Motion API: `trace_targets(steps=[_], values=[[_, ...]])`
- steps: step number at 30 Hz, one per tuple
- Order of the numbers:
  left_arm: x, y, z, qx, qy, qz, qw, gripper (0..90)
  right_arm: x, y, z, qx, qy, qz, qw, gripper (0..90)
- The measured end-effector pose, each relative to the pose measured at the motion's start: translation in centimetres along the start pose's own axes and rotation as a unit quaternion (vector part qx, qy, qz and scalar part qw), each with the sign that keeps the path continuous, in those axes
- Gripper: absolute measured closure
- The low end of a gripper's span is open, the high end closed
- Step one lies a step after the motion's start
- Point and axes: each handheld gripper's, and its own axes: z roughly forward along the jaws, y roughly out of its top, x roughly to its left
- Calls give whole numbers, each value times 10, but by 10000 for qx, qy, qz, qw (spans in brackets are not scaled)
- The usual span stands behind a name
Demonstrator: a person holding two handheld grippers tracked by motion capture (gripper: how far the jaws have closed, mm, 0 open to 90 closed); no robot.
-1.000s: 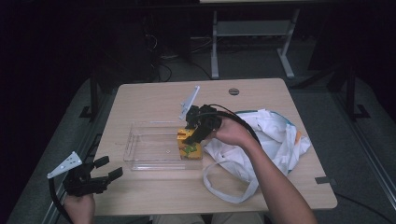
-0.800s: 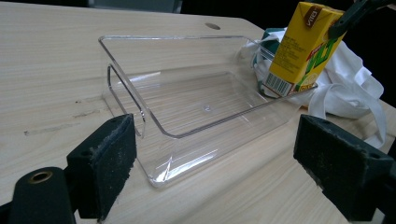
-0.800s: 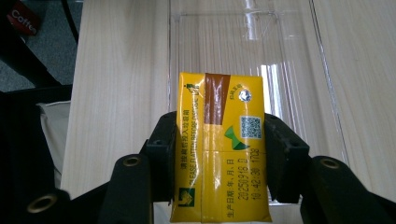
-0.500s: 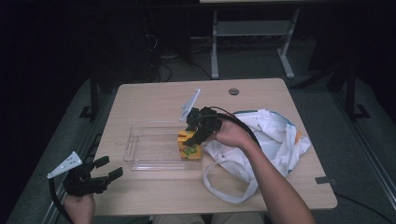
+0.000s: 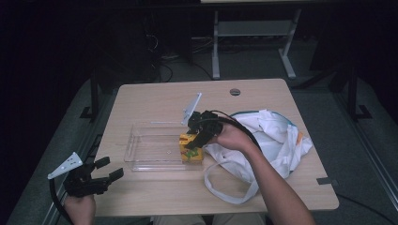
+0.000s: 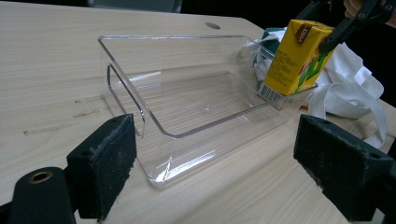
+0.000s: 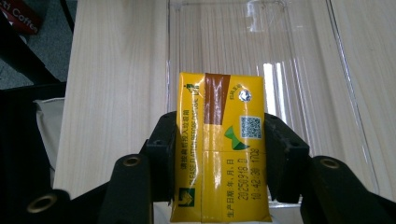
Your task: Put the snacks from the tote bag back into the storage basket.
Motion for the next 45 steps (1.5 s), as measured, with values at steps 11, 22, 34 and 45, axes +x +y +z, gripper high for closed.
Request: trace_targets(steps=[11,22,34,45], values=[[0,0,0,1,0,-1,10000,126,0,-5,6,1,10,19,10000,521],[0,0,0,-3,-7,2,10000,126,1,-8,13,19,13,-7,10000,521],[0,0,1,-15,-7,-9,10000,126,1,-12,19,12,19,7,10000,520],[0,0,1,-20,-10,-11,10000,126,1,-14,24,19,48,17,10000,519]])
